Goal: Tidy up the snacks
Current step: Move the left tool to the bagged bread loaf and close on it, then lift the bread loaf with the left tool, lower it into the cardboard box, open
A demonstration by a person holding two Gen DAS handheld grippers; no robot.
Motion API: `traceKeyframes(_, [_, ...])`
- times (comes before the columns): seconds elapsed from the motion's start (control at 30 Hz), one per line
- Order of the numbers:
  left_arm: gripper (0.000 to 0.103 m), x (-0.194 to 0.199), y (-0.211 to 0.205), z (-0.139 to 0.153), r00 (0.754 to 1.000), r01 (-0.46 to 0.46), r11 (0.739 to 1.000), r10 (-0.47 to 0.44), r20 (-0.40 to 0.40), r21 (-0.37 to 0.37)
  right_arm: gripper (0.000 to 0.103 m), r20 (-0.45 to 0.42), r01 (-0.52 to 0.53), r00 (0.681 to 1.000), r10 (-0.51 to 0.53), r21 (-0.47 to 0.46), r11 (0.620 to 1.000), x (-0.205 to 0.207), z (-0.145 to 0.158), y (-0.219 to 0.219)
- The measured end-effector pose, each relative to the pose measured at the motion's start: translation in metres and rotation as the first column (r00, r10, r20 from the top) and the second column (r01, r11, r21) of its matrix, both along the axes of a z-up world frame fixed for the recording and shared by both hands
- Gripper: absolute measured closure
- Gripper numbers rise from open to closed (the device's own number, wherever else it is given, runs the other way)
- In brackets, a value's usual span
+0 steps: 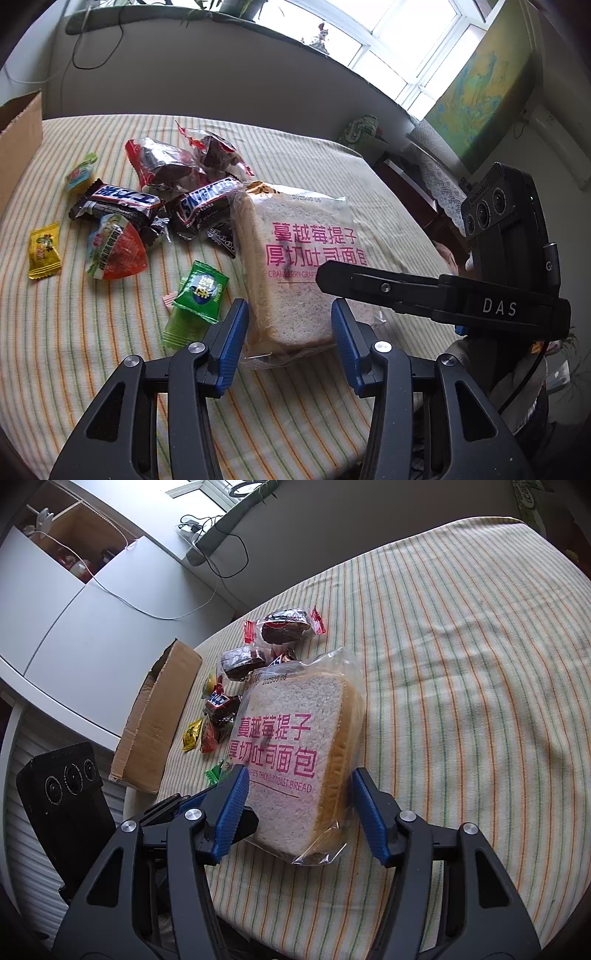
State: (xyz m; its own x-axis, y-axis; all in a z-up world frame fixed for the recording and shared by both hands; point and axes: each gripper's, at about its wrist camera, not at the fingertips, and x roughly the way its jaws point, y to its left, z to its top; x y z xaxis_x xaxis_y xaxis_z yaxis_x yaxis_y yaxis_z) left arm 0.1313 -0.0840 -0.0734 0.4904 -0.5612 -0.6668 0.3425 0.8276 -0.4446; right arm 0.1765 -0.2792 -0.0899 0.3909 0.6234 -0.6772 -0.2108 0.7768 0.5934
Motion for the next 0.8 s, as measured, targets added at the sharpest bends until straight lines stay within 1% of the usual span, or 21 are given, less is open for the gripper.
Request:
traceKeyframes(0.13, [0.059, -0.002, -0.004, 0.002, 1.000, 0.008, 1.000, -0.008, 0.019, 0.017, 0.043, 0.010, -0.009, 1.000, 0.009, -0.020, 1.000, -0.001, 0.002, 0.003])
traceKeyframes(0.27, [0.059, -0.002, -0.006, 0.004, 1.000, 0.003, 1.000, -0.004, 0.027, 0.023, 0.047, 0.012, -0.010, 1.000, 0.010, -0.017, 1.000, -0.002, 0.006, 0.003])
traceKeyframes(0.4, [0.059, -0.006, -0.004, 0.010, 0.999, -0.004, 1.000, 0.002, 0.049, 0.027, 0.047, 0.026, -0.017, 0.999, 0.018, -0.019, 1.000, -0.003, 0.013, 0.007])
traceKeyframes(0.6, [0.059, -0.013, 0.009, 0.022, 0.996, -0.028, 0.999, 0.026, 0.083, 0.019, 0.047, 0.054, -0.042, 0.998, 0.043, -0.019, 0.999, -0.006, 0.030, 0.020])
traceKeyframes(0.8, [0.059, -0.021, 0.036, 0.039, 0.988, -0.077, 0.997, 0.074, 0.135, 0.015, 0.047, 0.098, -0.101, 0.990, 0.103, -0.018, 0.995, -0.004, 0.055, 0.052])
